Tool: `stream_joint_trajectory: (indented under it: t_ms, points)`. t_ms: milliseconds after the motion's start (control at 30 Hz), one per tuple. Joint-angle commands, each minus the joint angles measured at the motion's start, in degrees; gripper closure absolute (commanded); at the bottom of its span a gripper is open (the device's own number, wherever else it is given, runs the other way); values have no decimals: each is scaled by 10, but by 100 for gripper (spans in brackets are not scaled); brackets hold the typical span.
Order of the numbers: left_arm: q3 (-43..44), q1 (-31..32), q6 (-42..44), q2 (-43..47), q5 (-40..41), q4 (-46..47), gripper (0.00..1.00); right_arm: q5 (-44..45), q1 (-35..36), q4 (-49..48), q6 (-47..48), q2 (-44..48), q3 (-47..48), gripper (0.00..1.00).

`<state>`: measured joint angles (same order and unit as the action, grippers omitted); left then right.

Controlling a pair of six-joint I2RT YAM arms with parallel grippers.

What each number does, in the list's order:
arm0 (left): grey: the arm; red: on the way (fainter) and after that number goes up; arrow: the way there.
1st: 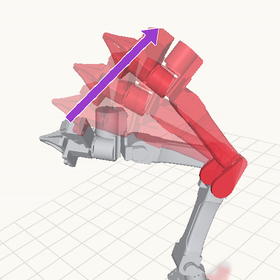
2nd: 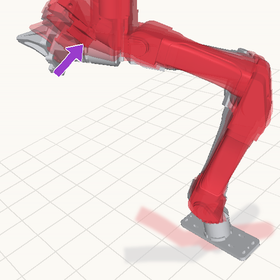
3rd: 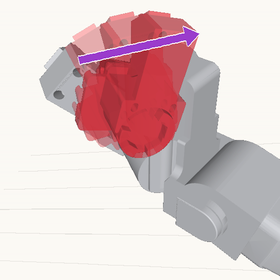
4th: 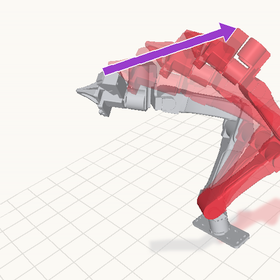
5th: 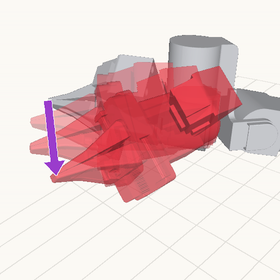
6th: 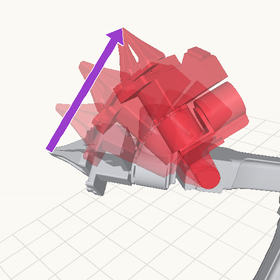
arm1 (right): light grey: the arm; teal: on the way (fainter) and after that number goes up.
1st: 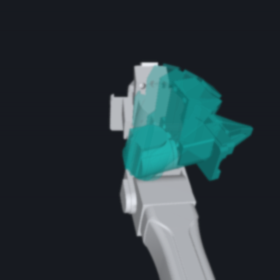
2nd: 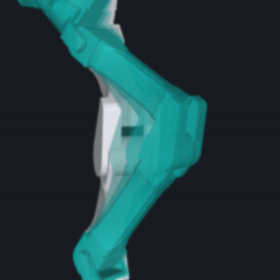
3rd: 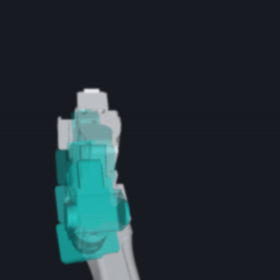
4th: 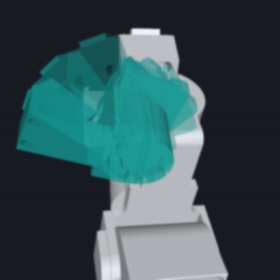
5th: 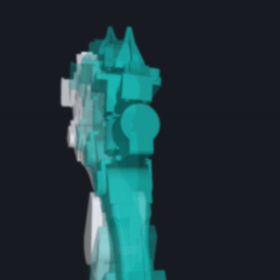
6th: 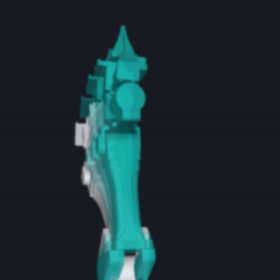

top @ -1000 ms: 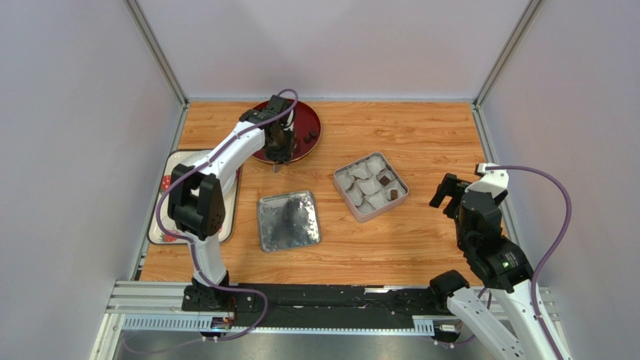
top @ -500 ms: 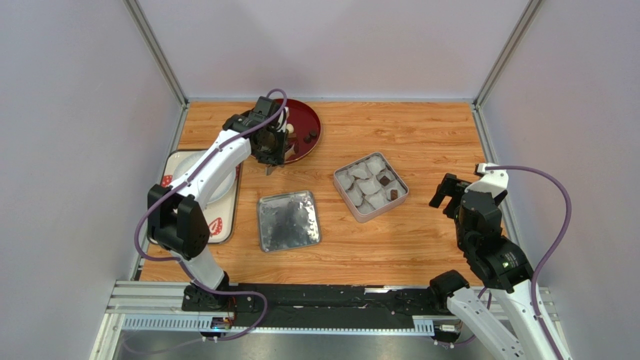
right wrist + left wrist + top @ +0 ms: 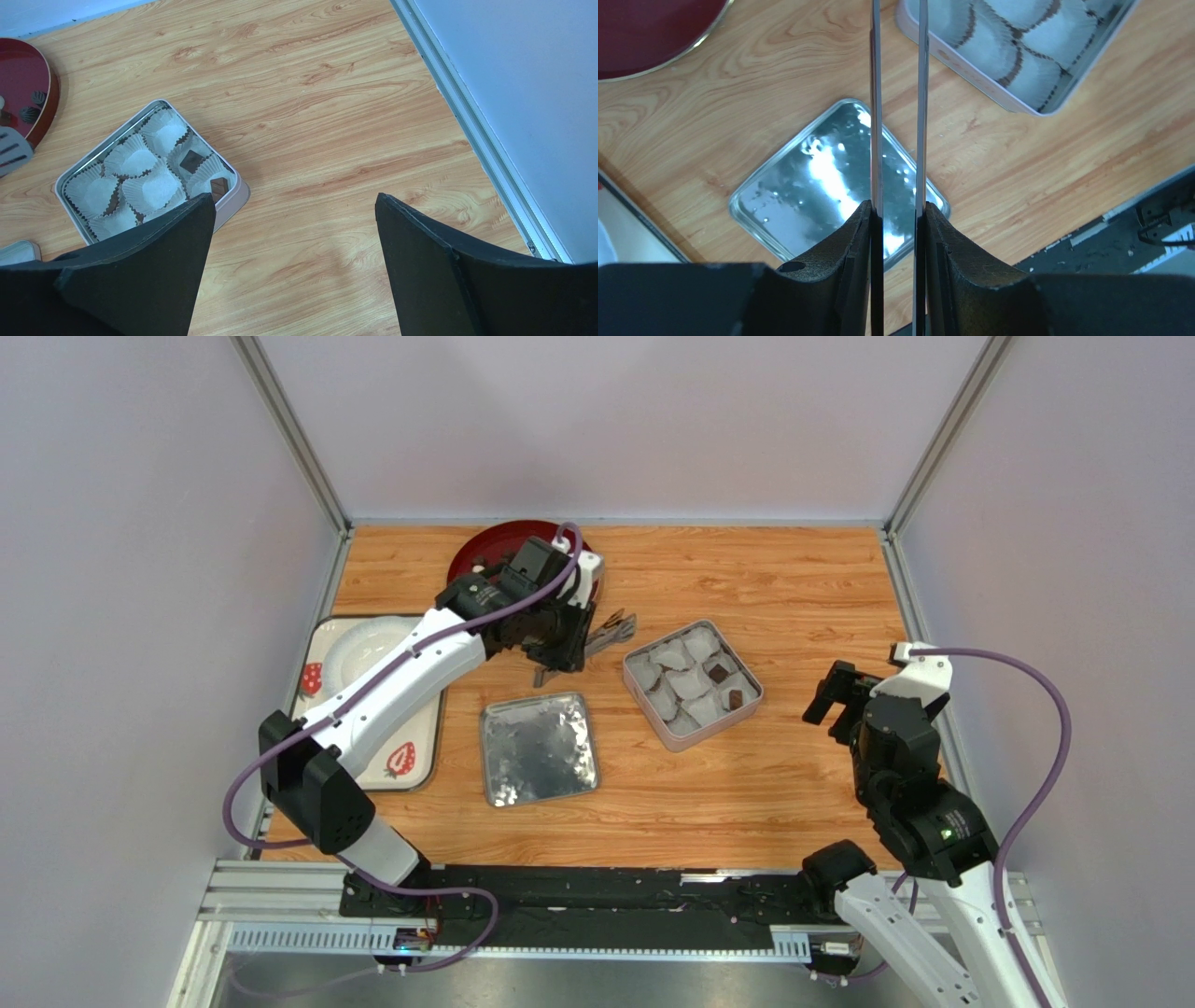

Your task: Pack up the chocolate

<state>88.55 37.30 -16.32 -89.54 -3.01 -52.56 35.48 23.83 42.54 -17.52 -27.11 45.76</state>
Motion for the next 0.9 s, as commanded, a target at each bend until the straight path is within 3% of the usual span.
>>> stream_joint_trajectory:
  t_ms: [0, 433, 867]
  points:
    - [27, 45, 15, 23, -23, -1, 67, 0, -1, -25, 5, 3, -2, 12]
    - [45, 172, 24, -30, -8, -5, 67, -3, 0, -26, 4, 0, -2, 12]
    - [72, 201, 28, -93, 1, 4, 66, -2, 0, -26, 5, 2, -3, 12]
